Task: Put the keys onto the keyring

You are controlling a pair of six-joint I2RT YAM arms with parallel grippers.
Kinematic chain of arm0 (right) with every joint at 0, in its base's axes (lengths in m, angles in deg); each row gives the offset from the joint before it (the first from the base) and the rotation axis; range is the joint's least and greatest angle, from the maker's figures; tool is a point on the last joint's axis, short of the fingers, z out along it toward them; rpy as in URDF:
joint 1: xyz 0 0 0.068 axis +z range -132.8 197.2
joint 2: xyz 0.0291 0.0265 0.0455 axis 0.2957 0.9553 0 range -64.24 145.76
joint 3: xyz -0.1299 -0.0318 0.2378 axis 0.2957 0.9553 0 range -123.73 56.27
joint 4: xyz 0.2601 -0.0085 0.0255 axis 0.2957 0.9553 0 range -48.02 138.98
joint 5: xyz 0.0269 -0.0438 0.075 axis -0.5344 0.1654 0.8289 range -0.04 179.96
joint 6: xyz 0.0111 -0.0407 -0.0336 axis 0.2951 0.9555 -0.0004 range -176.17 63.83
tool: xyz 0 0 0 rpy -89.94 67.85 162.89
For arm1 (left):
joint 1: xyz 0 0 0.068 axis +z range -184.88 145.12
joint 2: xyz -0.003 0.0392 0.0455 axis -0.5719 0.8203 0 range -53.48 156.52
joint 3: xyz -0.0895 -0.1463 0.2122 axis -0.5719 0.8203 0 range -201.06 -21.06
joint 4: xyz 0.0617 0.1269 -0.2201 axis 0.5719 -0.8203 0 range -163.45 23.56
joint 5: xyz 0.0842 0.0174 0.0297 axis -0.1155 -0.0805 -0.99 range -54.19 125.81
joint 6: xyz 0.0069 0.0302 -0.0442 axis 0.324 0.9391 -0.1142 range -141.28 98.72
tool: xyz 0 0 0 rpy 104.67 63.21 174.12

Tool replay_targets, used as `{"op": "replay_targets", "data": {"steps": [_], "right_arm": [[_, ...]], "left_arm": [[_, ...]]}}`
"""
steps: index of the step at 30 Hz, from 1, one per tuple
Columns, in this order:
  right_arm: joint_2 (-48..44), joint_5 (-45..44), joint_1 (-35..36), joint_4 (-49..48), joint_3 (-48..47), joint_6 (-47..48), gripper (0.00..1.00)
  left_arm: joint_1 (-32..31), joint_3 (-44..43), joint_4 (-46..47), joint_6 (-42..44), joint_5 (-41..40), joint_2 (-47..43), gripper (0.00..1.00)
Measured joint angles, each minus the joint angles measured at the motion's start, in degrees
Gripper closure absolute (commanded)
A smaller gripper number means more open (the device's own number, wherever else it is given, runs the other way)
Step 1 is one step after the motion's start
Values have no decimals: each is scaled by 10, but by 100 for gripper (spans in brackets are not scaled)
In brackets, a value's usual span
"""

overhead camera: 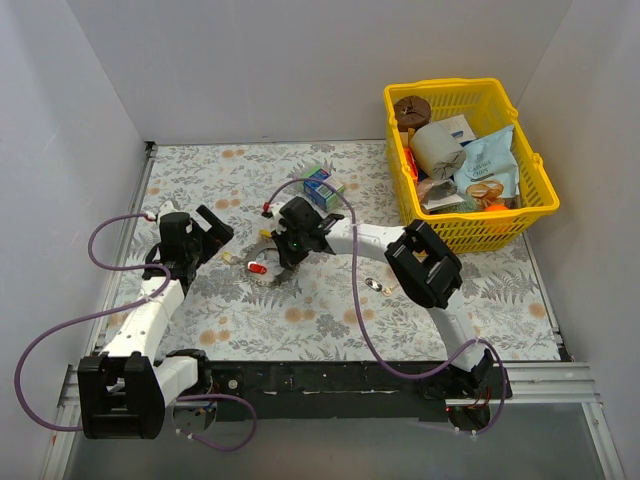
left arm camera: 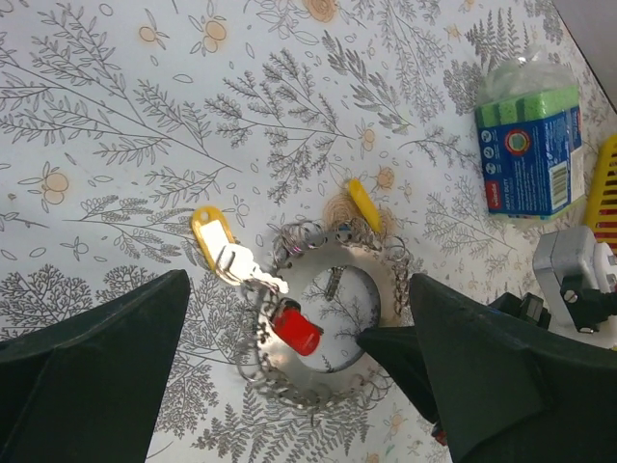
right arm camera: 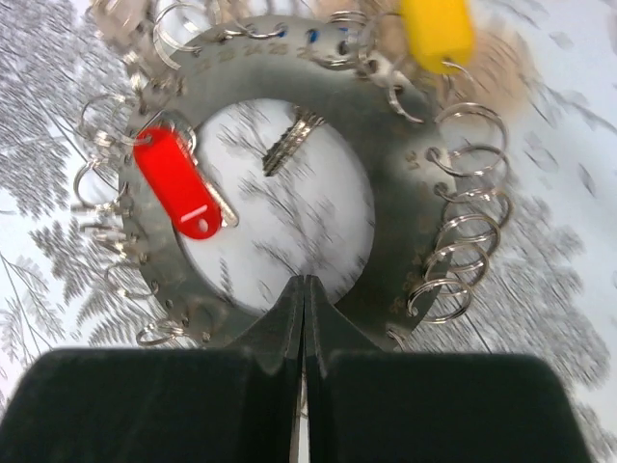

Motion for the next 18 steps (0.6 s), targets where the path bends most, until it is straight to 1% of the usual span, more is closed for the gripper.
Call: {"op": "replay_targets", "data": {"steps": [6, 9, 18], "right_arm": [[-75, 7, -45, -4, 109, -6, 99], [-100, 8, -52, -2, 144, -6, 99], [-116, 35, -45, 3, 165, -4, 99]], "left_arm": [[0, 7, 23, 8, 47, 8, 2], [0, 16, 31, 9, 66, 18, 2], [0, 24, 42, 19, 89, 20, 2]]}}
